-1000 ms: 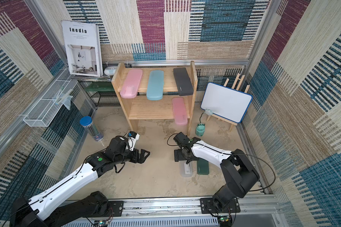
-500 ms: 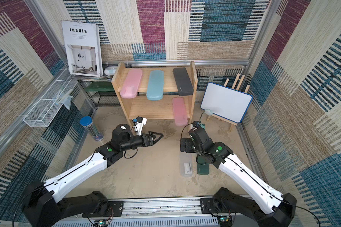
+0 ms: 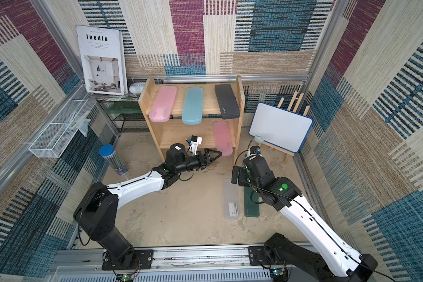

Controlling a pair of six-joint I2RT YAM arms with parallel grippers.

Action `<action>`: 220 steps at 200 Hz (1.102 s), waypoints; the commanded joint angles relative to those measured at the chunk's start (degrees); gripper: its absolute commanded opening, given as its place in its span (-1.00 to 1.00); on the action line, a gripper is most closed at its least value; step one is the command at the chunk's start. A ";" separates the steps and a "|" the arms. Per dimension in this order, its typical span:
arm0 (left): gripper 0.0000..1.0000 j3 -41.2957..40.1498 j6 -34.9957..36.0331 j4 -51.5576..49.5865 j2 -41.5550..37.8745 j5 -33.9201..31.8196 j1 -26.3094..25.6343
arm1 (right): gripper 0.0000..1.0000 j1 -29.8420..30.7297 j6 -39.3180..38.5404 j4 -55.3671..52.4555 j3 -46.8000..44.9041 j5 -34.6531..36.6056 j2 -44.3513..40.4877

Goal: Remove the pencil cases from the shelf
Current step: Pick up the pencil case from the shelf.

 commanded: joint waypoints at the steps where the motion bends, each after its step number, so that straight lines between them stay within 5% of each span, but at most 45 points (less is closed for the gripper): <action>1: 0.93 1.81 -2.34 4.84 3.09 -0.26 -0.05 | 1.00 -0.34 -0.83 -2.13 0.78 0.68 -0.38; 67: 0.70 6.57 -6.86 10.87 10.53 -1.17 -0.14 | 1.00 -1.05 -1.87 -4.17 0.23 0.70 -2.19; 105: 0.26 8.02 -7.67 10.91 12.18 -1.63 -0.15 | 1.00 -1.25 -2.59 -4.41 0.21 0.74 -2.42; 167: -0.23 6.06 -7.34 10.50 10.60 -1.30 -0.65 | 1.00 -1.42 -2.87 -4.21 -0.38 0.37 -2.04; 220: -0.42 2.87 -4.62 8.09 7.01 -1.71 -0.71 | 1.00 -1.48 -2.07 -2.68 -0.76 -1.05 -2.00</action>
